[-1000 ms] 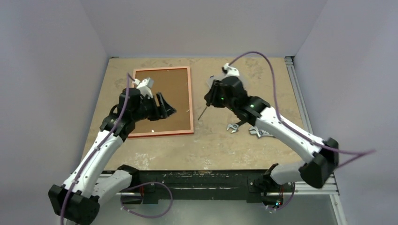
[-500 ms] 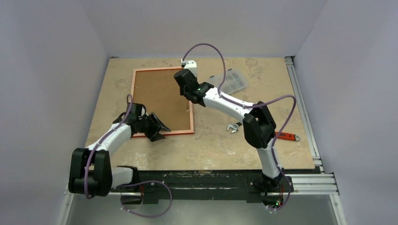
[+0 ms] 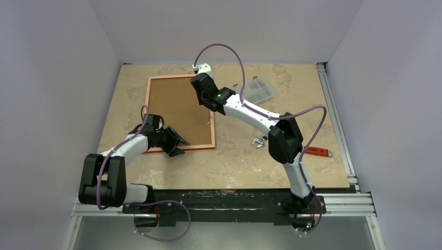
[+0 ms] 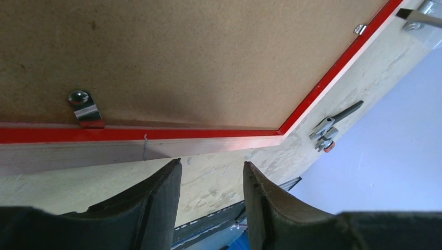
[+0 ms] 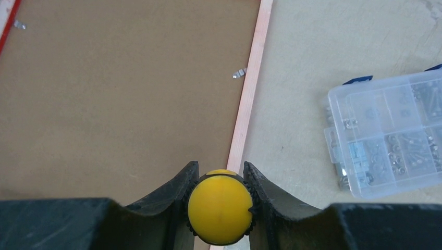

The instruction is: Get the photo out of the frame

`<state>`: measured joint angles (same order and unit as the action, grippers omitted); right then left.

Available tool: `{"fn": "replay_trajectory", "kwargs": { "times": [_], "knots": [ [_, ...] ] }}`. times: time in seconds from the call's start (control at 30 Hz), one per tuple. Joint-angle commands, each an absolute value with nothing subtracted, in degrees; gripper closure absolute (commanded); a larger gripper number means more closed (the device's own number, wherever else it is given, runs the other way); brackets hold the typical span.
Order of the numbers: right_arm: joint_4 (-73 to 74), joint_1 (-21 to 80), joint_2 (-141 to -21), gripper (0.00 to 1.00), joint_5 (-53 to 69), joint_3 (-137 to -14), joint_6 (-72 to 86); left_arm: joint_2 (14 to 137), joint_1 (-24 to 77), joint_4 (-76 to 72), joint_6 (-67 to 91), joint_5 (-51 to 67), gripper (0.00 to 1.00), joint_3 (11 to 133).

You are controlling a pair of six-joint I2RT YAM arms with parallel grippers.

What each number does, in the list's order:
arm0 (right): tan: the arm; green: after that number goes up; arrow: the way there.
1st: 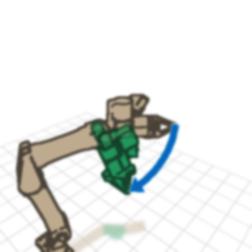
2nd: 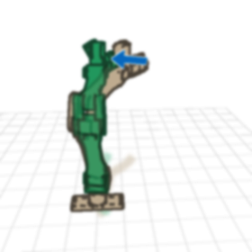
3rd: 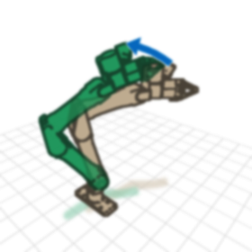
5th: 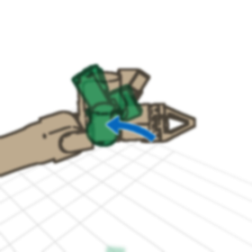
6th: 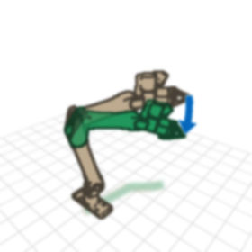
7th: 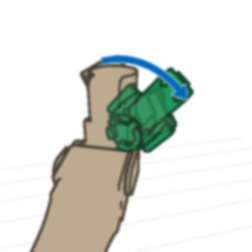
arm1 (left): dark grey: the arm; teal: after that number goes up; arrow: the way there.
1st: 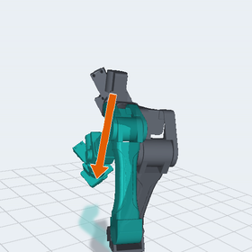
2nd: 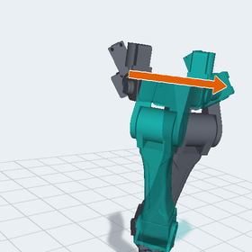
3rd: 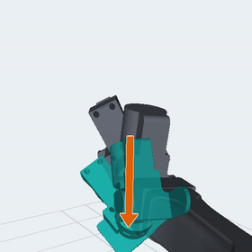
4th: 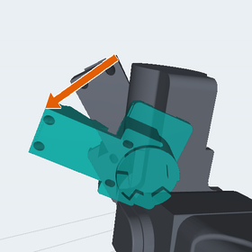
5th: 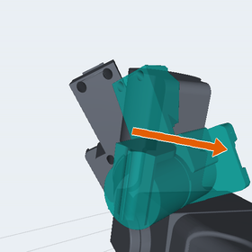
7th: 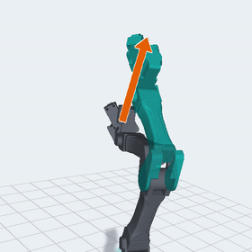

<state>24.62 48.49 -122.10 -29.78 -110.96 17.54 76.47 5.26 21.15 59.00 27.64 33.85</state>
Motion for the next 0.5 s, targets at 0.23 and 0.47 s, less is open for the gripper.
{"fn": "replay_trajectory", "kwargs": {
  "times": [0.23,0.47],
  "knots": [
    [28.99,49.13,-123.66,1.0,-25.25,-112.17,14.69,77.45,4.83,20.08,61.44,26.5,0.55,36.17],
    [30.11,49.11,-124.33,1.0,-21.76,-113.79,13.96,79.09,4.83,19.74,62.67,26.63,0.56,37.15]
  ]
}}
